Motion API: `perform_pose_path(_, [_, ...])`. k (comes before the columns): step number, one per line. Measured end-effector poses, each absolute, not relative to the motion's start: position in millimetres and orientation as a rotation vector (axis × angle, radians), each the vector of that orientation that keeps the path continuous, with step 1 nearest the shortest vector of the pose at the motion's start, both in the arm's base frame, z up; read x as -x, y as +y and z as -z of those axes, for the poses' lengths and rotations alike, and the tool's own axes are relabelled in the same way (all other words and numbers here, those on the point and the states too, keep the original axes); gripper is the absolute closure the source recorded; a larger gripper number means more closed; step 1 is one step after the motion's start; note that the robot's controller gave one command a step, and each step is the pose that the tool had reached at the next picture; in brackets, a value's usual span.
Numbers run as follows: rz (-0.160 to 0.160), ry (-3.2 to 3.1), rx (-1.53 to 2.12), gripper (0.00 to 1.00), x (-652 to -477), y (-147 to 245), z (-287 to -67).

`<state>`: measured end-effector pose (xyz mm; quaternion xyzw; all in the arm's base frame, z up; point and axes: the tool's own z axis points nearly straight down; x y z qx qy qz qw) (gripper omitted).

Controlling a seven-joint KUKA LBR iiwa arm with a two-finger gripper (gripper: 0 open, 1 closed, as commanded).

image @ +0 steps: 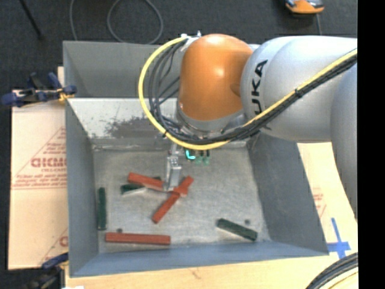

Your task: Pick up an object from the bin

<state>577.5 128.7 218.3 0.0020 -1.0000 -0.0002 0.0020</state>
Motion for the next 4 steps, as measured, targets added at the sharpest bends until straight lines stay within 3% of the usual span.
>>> perform_pose_path(1, [0.000,-3.121,0.338,0.00,-597.2,124.7,-66.8])
perform_pose_path(2, [0.003,-3.127,0.342,1.00,-599.1,125.1,-71.3])
perform_pose_path(3, [0.009,-3.140,0.305,1.00,-649.7,160.5,-177.8])
perform_pose_path(4, [0.007,-3.141,0.282,1.00,-631.4,162.4,-268.7])
